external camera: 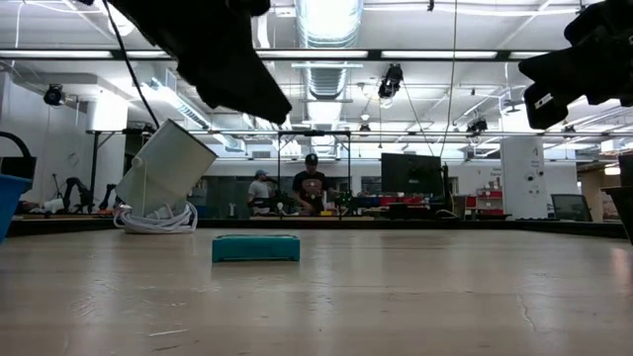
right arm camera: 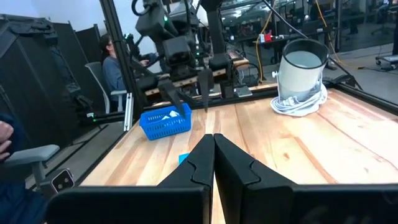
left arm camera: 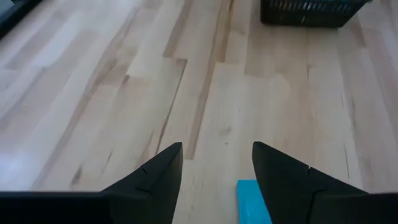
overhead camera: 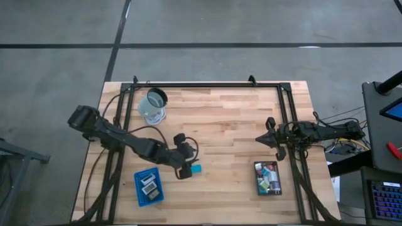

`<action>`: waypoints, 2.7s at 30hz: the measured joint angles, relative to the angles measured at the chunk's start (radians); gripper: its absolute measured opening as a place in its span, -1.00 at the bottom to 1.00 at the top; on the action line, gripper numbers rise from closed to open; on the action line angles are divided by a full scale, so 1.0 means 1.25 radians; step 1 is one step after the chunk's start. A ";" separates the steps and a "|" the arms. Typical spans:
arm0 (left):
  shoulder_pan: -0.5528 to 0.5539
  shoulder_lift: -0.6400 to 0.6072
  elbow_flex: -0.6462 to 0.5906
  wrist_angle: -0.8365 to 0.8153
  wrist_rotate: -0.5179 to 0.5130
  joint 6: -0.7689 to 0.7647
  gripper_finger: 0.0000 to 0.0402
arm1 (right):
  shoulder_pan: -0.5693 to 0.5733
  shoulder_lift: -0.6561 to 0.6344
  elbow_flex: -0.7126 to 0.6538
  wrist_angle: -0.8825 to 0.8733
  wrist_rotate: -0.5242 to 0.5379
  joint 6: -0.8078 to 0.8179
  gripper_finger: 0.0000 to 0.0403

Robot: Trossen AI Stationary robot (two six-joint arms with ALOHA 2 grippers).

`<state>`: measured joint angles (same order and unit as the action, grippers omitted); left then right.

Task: Pick & Place Office items
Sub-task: Put the light blue digital clock into the blue bin

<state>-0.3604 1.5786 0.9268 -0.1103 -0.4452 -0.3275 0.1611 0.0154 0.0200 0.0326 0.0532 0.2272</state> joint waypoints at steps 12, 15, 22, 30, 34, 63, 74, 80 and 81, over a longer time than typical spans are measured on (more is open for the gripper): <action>0.003 0.074 -0.012 0.021 0.061 -0.061 0.30 | 0.000 0.000 0.000 0.000 0.000 0.000 -0.96; 0.000 0.097 -0.013 0.039 0.067 -0.088 0.30 | 0.000 0.000 0.000 -0.001 0.000 -0.001 -0.96; -0.007 0.144 -0.013 0.047 0.090 -0.130 0.30 | 0.000 0.000 0.000 0.000 0.000 -0.002 -0.96; -0.007 0.196 -0.013 0.050 0.134 -0.166 0.30 | 0.000 -0.001 0.000 0.000 0.000 -0.002 -0.96; -0.008 0.202 -0.013 0.054 0.141 -0.167 0.30 | 0.000 0.000 0.000 0.000 0.000 -0.002 -0.96; -0.006 0.222 -0.025 0.065 0.172 -0.185 0.12 | 0.000 0.000 0.000 -0.001 0.000 -0.002 -0.96; -0.006 0.222 -0.025 0.070 0.171 -0.184 -0.20 | 0.000 0.000 0.000 -0.001 0.000 -0.001 -0.96; -0.006 0.222 -0.025 0.071 0.172 -0.182 -0.20 | 0.000 0.000 0.000 -0.001 0.000 -0.001 -0.96; -0.006 0.223 -0.025 0.071 0.172 -0.182 -0.19 | 0.000 0.000 0.000 -0.001 0.000 -0.001 -0.96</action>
<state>-0.3676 1.8568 0.8951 -0.0212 -0.2302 -0.5545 0.1608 0.0154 0.0200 0.0319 0.0535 0.2256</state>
